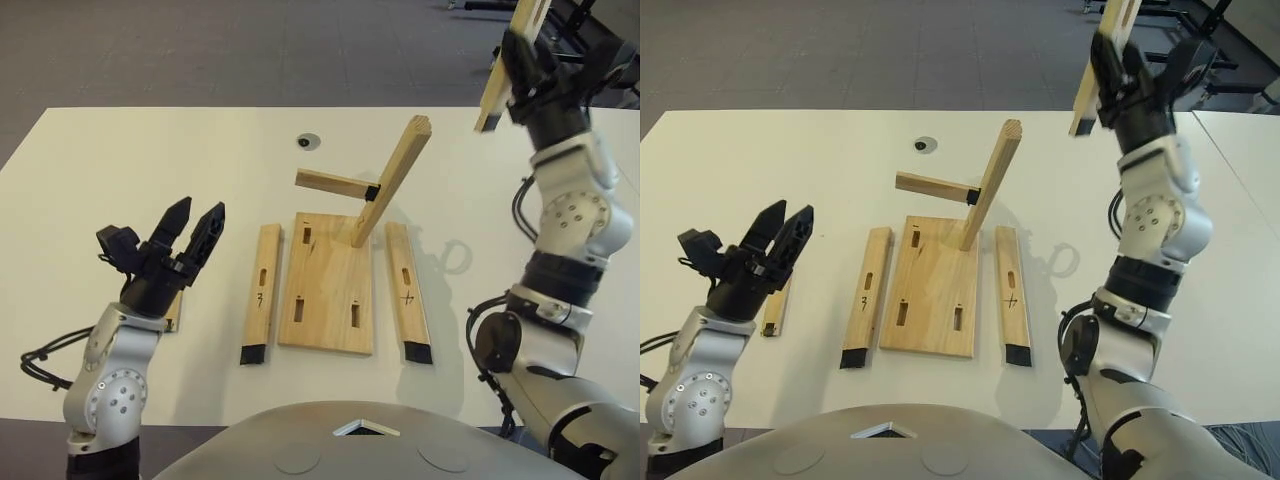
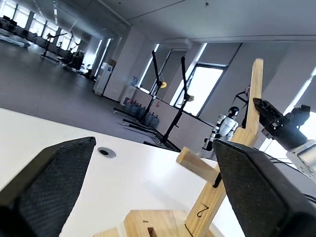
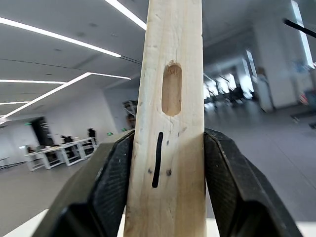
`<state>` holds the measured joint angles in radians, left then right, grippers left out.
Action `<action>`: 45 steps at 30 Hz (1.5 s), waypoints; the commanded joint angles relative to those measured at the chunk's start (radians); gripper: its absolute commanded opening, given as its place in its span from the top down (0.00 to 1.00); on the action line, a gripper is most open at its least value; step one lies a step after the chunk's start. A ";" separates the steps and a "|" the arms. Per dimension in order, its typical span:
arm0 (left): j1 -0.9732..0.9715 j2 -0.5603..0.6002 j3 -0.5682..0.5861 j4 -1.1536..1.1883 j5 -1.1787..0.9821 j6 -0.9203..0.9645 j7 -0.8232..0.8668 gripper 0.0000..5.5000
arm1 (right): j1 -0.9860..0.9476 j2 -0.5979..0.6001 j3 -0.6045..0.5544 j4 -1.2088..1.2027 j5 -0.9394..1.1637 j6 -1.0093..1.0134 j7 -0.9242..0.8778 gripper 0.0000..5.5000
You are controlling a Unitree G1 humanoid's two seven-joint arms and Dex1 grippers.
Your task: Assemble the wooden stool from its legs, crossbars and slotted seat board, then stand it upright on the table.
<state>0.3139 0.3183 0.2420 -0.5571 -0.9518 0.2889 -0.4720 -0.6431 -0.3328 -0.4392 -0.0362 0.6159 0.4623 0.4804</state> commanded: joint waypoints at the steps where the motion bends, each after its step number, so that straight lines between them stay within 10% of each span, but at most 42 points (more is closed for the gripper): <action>1: -0.068 0.084 0.047 -0.066 -0.137 0.069 -0.033 0.21 | -0.082 -0.079 0.094 -0.159 0.160 0.044 0.240 0.62; 11: -0.226 0.332 0.080 -0.084 -0.472 0.265 -0.201 0.21 | -0.032 -0.137 0.371 -0.302 0.253 0.068 0.589 0.62; 31: -0.346 0.237 -0.043 -0.033 -0.366 0.282 -0.236 0.21 | 0.200 -0.053 0.632 -0.243 0.078 -0.011 0.640 0.62; 45: -0.311 0.206 -0.046 -0.045 -0.388 0.291 -0.248 0.58 | 0.220 -0.050 0.640 -0.211 0.021 -0.056 0.653 0.62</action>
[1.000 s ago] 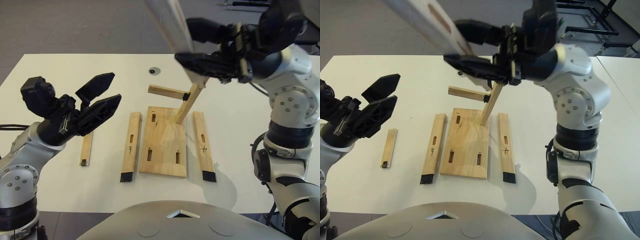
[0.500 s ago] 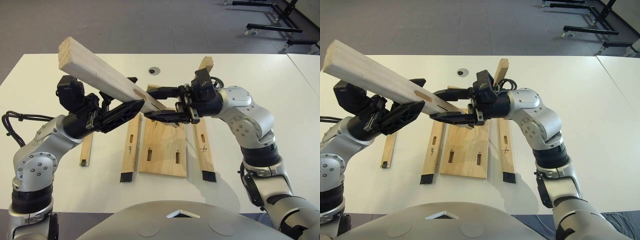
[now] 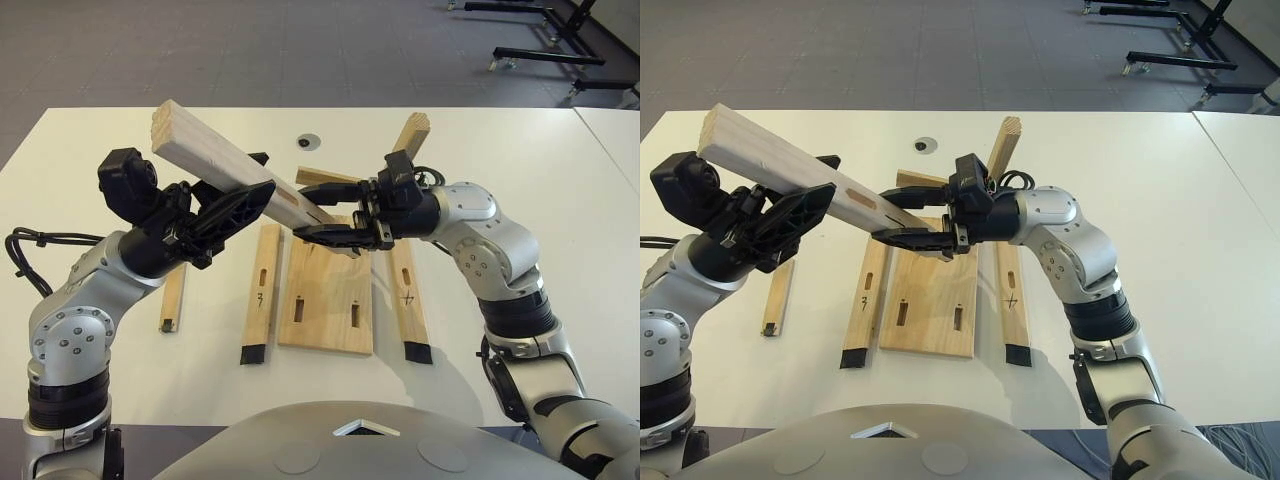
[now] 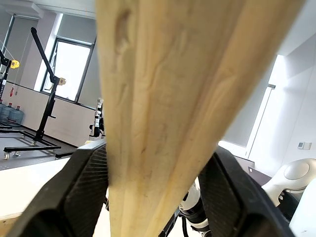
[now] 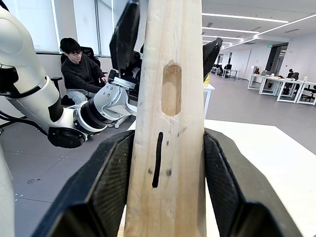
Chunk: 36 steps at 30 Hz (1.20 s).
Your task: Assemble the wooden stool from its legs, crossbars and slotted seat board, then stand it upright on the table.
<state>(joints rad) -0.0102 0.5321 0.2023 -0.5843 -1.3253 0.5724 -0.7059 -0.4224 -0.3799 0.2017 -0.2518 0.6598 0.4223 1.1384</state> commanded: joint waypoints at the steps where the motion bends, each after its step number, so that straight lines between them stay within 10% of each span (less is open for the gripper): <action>1: 0.017 -0.012 -0.009 -0.018 -0.017 0.008 -0.017 0.58 | 0.000 -0.005 -0.002 0.005 -0.024 -0.017 -0.003 0.62; 11: 0.035 -0.051 -0.037 0.016 0.113 -0.040 -0.021 0.60 | 0.015 -0.079 0.001 -0.051 0.036 0.133 0.014 0.62; 27: 0.121 0.020 0.139 0.149 0.307 -0.186 -0.226 0.62 | 0.070 -0.272 -0.230 -0.171 0.166 0.218 -0.012 0.02; 36: -0.070 0.010 0.048 0.432 0.663 -0.482 -0.326 0.62 | -0.023 -0.127 -0.470 -0.182 0.468 0.179 -0.313 0.02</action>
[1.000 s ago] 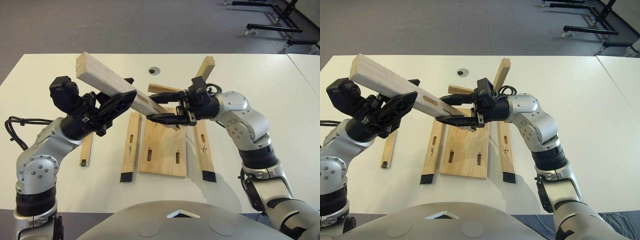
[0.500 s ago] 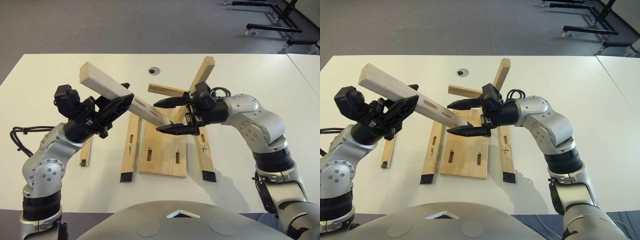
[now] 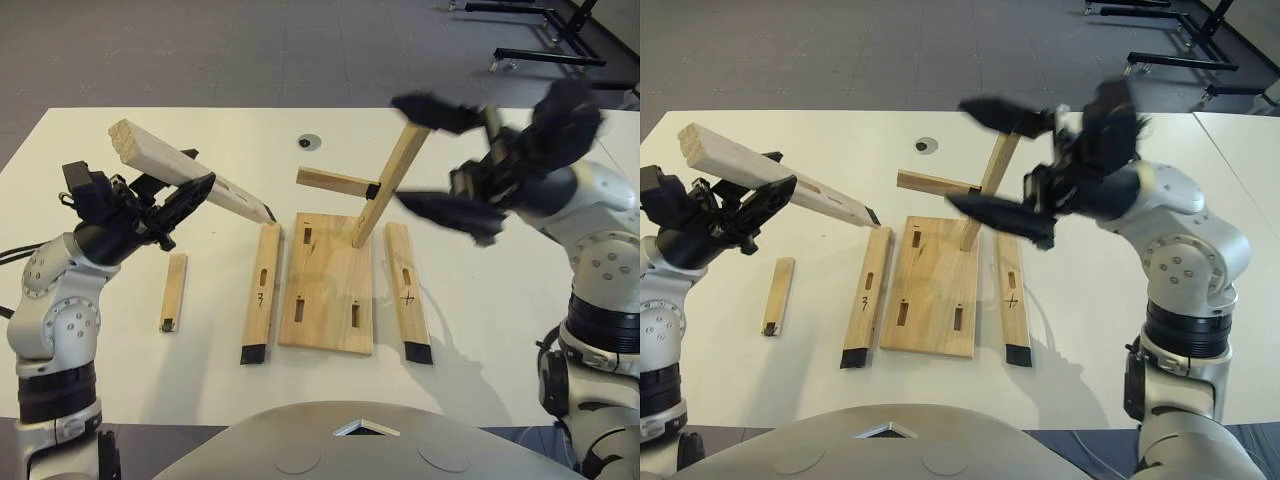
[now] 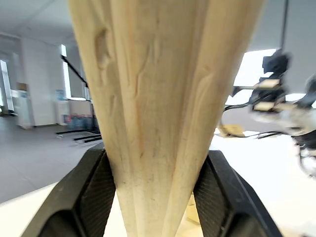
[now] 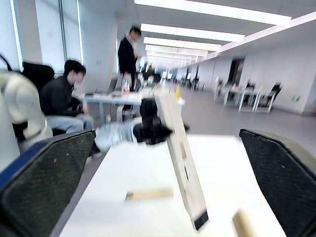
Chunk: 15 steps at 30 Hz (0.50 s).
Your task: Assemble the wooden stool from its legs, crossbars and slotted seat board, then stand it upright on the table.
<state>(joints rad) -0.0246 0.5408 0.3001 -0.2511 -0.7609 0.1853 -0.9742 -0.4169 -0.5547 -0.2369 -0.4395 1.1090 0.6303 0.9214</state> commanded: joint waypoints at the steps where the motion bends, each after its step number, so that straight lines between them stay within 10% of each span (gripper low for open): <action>1: -0.084 -0.006 -0.074 0.153 0.143 -0.146 -0.079 0.62 | -0.016 0.060 -0.029 -0.003 0.018 -0.035 -0.119 0.02; 15: -0.197 -0.132 -0.137 0.464 0.203 -0.415 -0.244 0.62 | 0.074 0.103 0.002 -0.094 0.055 -0.038 -0.254 0.02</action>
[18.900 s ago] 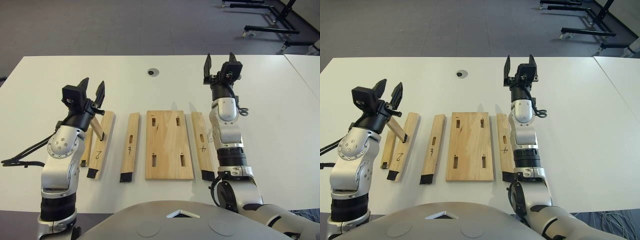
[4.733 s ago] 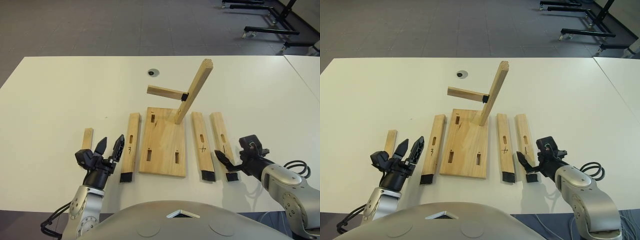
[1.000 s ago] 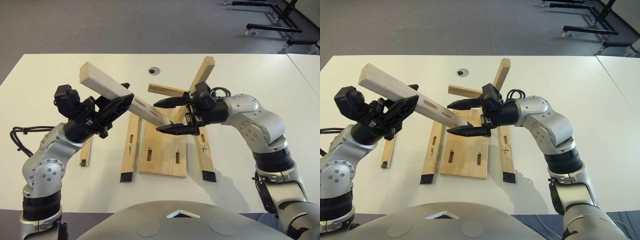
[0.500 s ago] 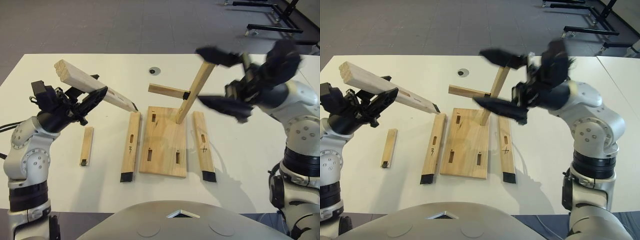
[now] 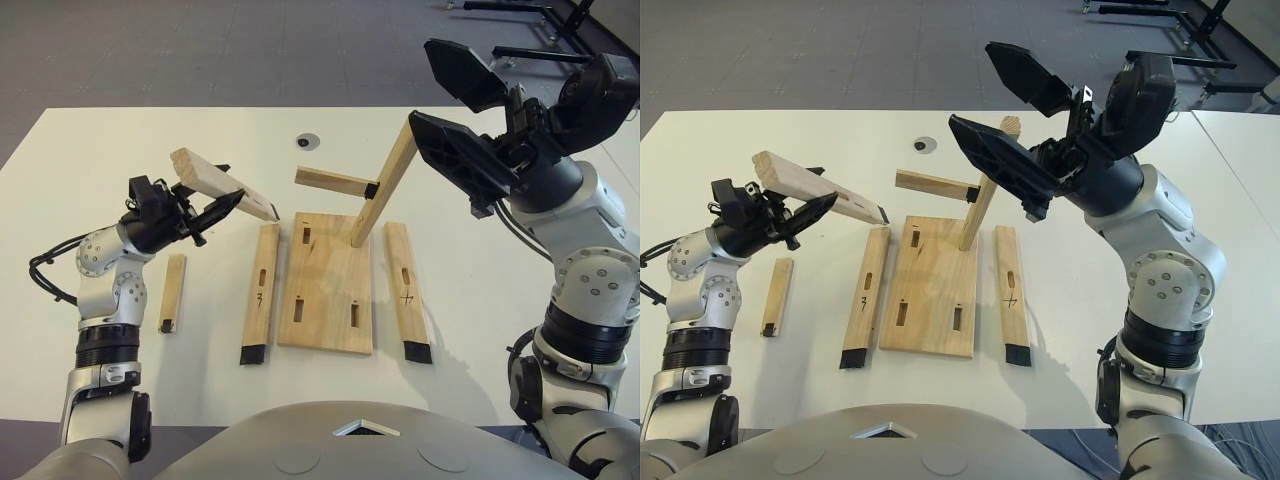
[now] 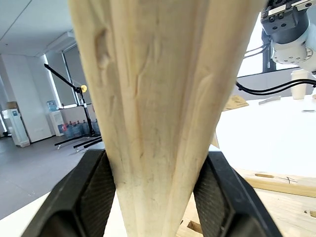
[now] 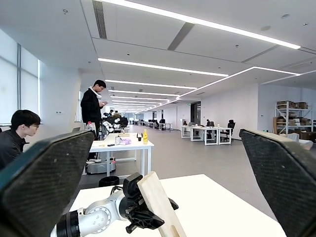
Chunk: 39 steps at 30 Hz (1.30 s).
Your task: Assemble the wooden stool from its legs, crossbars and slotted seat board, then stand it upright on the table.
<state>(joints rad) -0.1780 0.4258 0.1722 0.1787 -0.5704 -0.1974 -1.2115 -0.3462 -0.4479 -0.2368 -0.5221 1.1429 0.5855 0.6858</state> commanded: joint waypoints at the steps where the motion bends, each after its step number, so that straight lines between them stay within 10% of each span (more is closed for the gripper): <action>1: -0.049 -0.022 -0.010 0.040 0.018 -0.042 -0.004 0.62 | 0.005 -0.006 0.008 -0.012 0.025 0.012 -0.021 0.02; 39: -0.160 0.005 -0.153 0.017 0.007 0.029 -0.208 0.62 | -0.032 0.001 0.091 -0.009 0.054 0.012 -0.078 0.02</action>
<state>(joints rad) -0.3458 0.4258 0.0350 0.2058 -0.5748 -0.1812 -1.4079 -0.3648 -0.4451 -0.1504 -0.5339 1.2057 0.5990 0.6005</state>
